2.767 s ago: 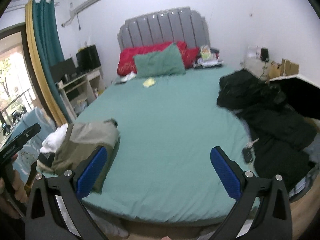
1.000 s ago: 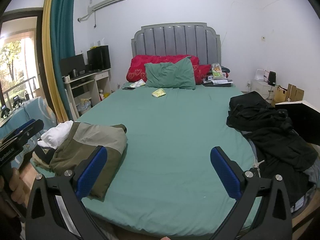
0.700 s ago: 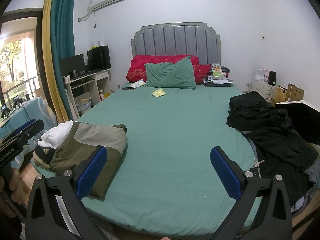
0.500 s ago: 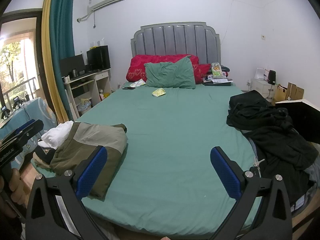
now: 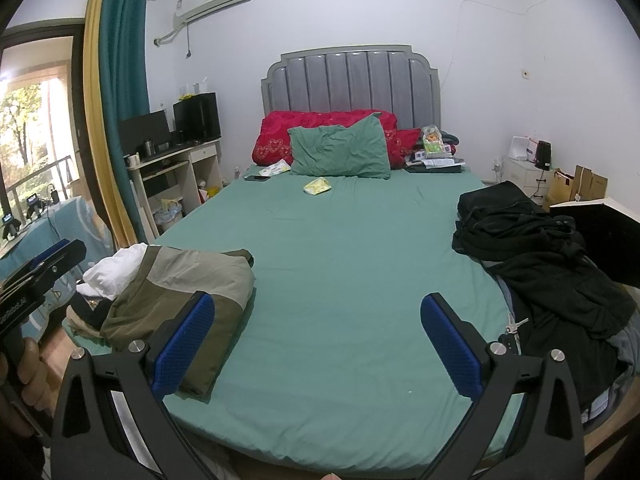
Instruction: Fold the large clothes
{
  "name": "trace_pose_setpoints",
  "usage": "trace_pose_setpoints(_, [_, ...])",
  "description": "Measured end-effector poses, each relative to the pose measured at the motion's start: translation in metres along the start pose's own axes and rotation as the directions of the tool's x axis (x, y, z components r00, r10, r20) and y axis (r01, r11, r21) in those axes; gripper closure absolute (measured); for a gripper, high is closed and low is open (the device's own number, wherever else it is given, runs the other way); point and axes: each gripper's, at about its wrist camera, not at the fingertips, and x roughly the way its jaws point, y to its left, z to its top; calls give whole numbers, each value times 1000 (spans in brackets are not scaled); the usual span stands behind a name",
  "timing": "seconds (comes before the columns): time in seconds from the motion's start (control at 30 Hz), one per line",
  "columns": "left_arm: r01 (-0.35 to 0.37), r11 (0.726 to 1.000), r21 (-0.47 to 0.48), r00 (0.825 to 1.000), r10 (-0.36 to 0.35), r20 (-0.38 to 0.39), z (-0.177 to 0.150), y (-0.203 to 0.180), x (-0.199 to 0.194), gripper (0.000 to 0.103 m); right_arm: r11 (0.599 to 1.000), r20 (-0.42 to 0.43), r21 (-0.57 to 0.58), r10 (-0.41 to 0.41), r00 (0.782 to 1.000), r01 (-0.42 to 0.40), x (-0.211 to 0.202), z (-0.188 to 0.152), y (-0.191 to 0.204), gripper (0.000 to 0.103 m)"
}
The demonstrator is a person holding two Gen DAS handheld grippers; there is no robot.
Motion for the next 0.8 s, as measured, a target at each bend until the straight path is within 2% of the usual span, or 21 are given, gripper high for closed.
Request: trace_pose_setpoints(0.8, [3, 1000, 2, 1000, -3, 1, 0, -2, 0, 38, 1000, -2, 1, -3, 1000, 3, -1, -1, 5, 1])
